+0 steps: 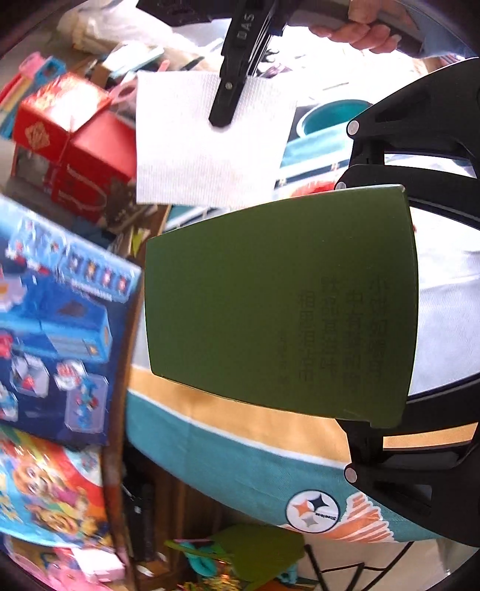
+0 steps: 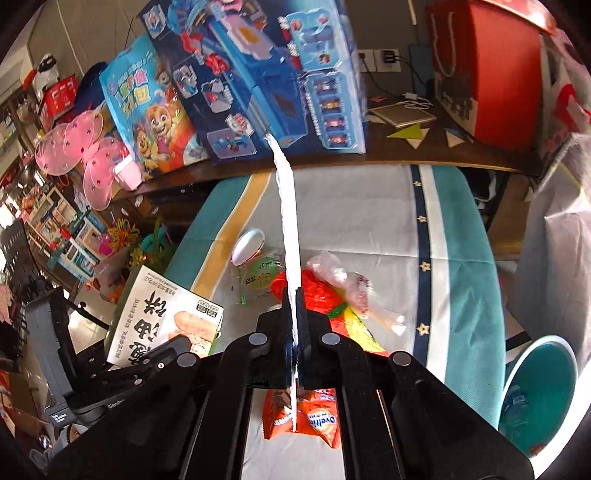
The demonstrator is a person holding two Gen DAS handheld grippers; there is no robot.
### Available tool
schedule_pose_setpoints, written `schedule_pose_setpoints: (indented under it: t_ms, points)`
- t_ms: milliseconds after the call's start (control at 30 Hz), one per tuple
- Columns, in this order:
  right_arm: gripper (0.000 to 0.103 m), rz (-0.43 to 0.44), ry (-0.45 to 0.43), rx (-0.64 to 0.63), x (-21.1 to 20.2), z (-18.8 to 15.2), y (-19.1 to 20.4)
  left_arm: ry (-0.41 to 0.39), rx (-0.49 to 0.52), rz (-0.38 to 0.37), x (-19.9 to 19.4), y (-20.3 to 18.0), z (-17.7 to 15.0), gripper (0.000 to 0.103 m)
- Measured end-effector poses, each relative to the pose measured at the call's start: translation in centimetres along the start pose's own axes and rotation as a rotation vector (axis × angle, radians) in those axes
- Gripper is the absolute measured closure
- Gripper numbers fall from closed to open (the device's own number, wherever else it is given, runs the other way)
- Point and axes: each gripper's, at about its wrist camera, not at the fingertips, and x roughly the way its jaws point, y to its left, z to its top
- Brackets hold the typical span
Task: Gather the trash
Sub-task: 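Grasp the green box with left tool while right tool grasps the tissue, then carry box and tissue over the teal bin and open both tools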
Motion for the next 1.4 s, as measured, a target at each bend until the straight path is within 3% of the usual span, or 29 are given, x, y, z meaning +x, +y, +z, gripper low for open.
schedule_pose_setpoints:
  t_ms: [300, 767, 1133, 1400]
  points:
    - [0.101, -0.087, -0.063, 0.143, -5.6, -3.1, -8.0, 0.031, 0.167, -0.082, 0.6, -8.6, -0.4, 0.042]
    - [0.101, -0.214, -0.139, 0.383, -12.9, -10.5, -21.7, 0.154, 0.431, -0.207, 7.1, -24.6, -1.9, 0.042]
    - [0.101, -0.258, -0.096, 0.574, -13.9, -16.3, -30.8, 0.28, 0.564, -0.265, 12.8, -33.5, -4.8, 0.042]
    - [0.101, -0.259, -0.062, 0.631, -13.6, -18.1, -34.1, 0.345, 0.633, -0.287, 16.7, -38.1, -6.2, 0.041]
